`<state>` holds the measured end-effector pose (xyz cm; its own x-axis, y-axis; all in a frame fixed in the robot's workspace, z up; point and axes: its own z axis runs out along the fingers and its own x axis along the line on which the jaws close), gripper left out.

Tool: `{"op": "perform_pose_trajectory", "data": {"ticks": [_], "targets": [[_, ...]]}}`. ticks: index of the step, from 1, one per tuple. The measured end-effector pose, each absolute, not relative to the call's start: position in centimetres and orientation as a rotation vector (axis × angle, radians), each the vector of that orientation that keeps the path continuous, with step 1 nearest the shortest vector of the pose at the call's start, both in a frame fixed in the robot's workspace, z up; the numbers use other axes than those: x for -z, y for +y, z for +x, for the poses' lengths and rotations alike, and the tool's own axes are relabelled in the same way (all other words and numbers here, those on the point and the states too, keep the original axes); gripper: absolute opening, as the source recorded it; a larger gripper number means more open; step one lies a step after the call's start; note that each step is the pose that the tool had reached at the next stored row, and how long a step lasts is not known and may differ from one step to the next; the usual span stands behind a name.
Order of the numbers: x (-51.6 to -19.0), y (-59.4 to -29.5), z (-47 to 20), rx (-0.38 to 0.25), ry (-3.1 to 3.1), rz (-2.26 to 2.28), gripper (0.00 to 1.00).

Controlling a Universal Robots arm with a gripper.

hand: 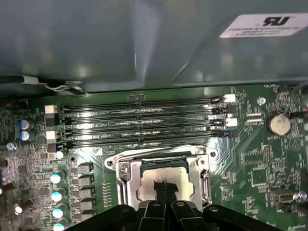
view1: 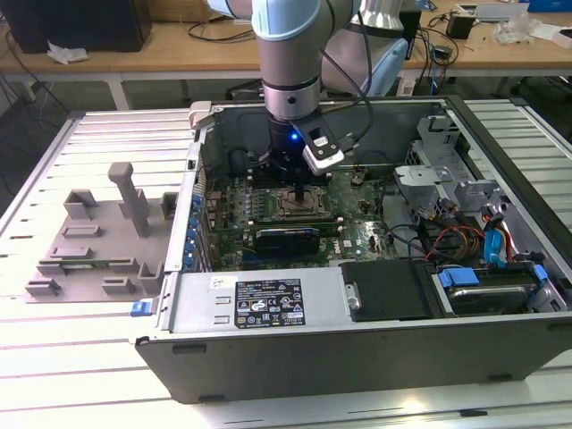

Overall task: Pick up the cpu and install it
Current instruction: 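Install the first cpu locking lever, then install the second cpu locking lever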

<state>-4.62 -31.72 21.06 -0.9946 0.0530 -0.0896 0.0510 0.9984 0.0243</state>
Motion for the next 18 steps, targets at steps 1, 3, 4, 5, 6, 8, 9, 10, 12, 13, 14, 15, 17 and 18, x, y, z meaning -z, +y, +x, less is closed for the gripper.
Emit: {"op": "perform_pose_trajectory", "data": {"ticks": [1,3,4,5,6,8,9,10,12,13,14,15,17,18], "targets": [[-21.0,-31.7,-4.6,-0.035,3.051,0.052,0.11],[-21.2,-31.7,-4.6,-0.035,3.051,0.038,0.11],[-21.4,-31.7,-4.6,-0.035,3.052,0.035,0.11],[-21.8,-31.7,-4.6,-0.036,3.052,0.033,0.11],[-22.0,-31.7,-4.6,-0.036,3.052,0.032,0.11],[-22.8,-31.7,-4.6,-0.036,3.052,0.032,0.11],[-23.0,-31.7,-4.6,-0.036,3.052,0.032,0.11],[-23.0,-31.7,-4.6,-0.036,3.051,0.032,0.11],[-23.1,-31.7,-4.6,-0.036,3.052,0.032,0.11],[-23.1,-31.7,-4.6,-0.036,3.052,0.032,0.11],[-23.1,-31.7,-4.6,-0.035,3.052,0.032,0.11],[-23.1,-31.7,-4.6,-0.035,3.052,0.032,0.11],[-23.1,-31.7,-4.6,-0.035,3.052,0.032,0.11],[-23.2,-31.7,-4.6,-0.035,3.052,0.032,0.11]]}}
